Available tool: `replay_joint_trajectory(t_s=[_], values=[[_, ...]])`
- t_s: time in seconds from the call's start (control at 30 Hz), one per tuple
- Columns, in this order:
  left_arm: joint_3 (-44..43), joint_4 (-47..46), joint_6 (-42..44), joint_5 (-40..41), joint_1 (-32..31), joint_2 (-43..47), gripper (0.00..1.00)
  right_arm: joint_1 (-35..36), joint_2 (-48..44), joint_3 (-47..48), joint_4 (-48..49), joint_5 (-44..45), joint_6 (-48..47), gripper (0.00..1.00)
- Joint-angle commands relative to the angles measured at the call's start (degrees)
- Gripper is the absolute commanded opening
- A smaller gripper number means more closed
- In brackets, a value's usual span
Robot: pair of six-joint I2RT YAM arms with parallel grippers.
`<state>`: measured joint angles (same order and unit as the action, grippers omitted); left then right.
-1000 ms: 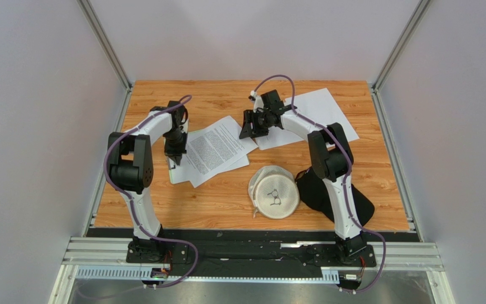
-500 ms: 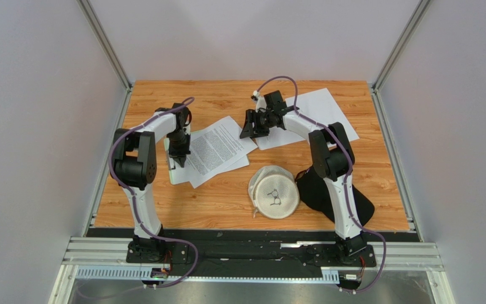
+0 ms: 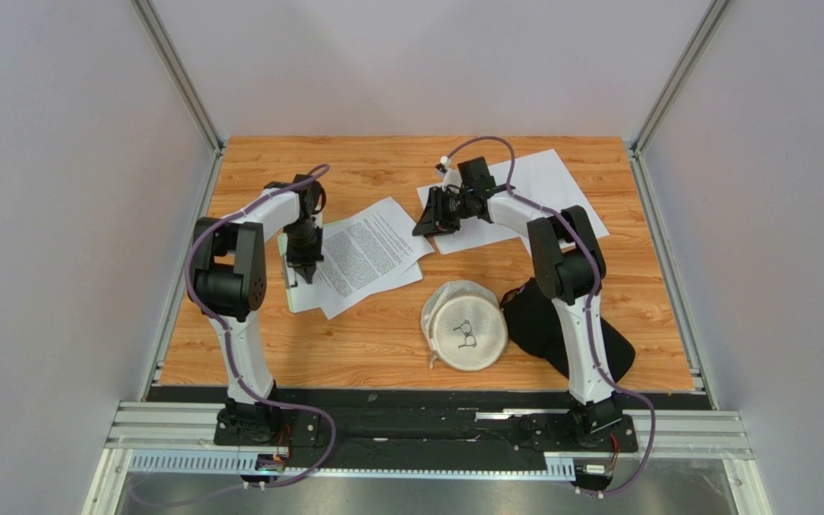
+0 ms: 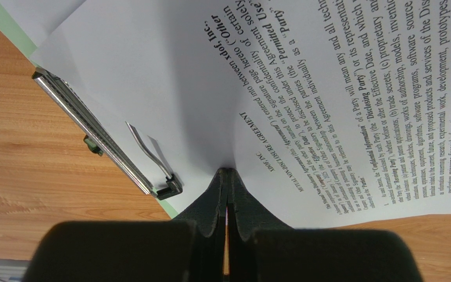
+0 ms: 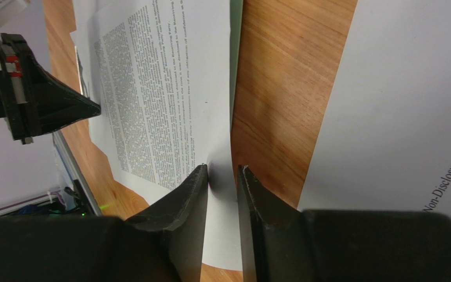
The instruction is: Put the files into the folder
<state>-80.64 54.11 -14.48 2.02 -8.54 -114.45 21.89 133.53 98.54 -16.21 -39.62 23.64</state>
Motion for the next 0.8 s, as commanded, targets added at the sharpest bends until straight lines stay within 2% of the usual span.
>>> replay_joint_trajectory(t_s=[0.0, 0.2, 0.43, 0.57, 0.67, 0.7, 0.77], values=[[-0.66, -1.72, -0.64, -0.70, -0.61, -0.68, 0.00, -0.97, -0.29, -0.45, 5.92, -6.26, 4.48, 0.26], [-0.75, -1.81, -0.46, -0.79, -0.87, -0.51, 0.00, -1.85, -0.64, -2.39, 8.56, -8.81, 6.41, 0.20], [-0.83, -1.72, -0.11, -0.97, -1.13, -0.16, 0.00, -1.85, 0.76, -2.04, 10.41, -10.83, 7.39, 0.26], [-0.92, -1.90, -0.02, -1.23, -1.22, 0.20, 0.00, -1.67, 2.08, -0.99, 10.49, -11.18, 7.74, 0.26], [-1.01, -1.81, -0.02, -1.67, -1.22, 0.89, 0.00, -1.41, 1.82, -1.16, 9.97, -9.79, 7.04, 0.19], [-1.10, -1.72, -0.02, -1.67, -1.22, 1.25, 0.00, -1.41, 0.86, -1.68, 9.71, -8.21, 6.95, 0.10], [-1.27, -1.81, 0.15, -2.98, -1.22, 3.26, 0.00, -1.41, -0.46, -2.21, 8.39, -5.75, 6.86, 0.02]])
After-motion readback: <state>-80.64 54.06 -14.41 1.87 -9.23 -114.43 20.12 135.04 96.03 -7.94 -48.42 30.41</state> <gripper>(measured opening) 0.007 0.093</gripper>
